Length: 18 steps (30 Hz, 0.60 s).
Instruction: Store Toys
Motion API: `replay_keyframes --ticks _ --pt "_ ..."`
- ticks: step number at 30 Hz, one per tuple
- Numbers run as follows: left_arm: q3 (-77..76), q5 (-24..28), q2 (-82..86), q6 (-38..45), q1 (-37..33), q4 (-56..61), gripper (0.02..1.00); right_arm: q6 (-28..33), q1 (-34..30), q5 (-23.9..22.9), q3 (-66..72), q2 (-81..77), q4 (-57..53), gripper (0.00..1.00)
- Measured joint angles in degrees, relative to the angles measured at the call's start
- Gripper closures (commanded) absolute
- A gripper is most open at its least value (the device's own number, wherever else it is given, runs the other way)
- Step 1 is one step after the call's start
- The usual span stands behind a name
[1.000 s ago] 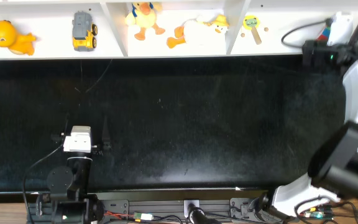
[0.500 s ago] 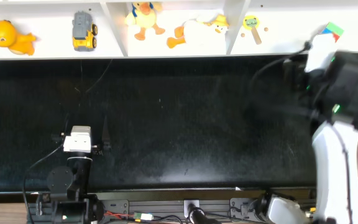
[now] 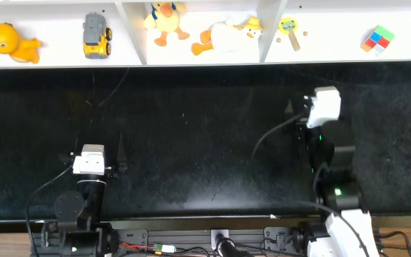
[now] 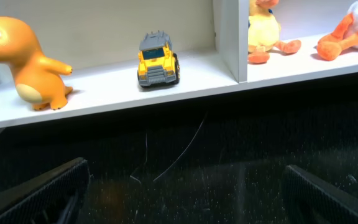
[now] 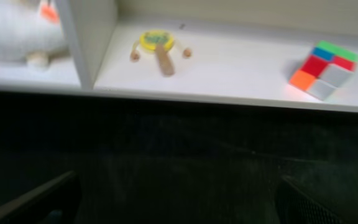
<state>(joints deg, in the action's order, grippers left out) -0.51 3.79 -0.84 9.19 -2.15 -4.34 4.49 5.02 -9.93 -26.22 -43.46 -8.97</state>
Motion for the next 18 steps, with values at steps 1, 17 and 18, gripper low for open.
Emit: replay_keyframes --ticks 1,17,18 --pt "-0.02 0.0 0.0 0.0 0.0 0.0 0.02 -1.29 0.0 -0.68 0.9 2.1 0.09 0.005" --pt "-0.02 0.0 0.0 0.0 0.0 0.0 0.02 -7.23 0.0 -2.82 16.11 29.49 -0.57 0.007" --pt "-0.02 0.0 0.0 0.0 0.0 0.0 0.02 -7.3 0.0 -2.82 16.87 31.01 -0.5 0.005"
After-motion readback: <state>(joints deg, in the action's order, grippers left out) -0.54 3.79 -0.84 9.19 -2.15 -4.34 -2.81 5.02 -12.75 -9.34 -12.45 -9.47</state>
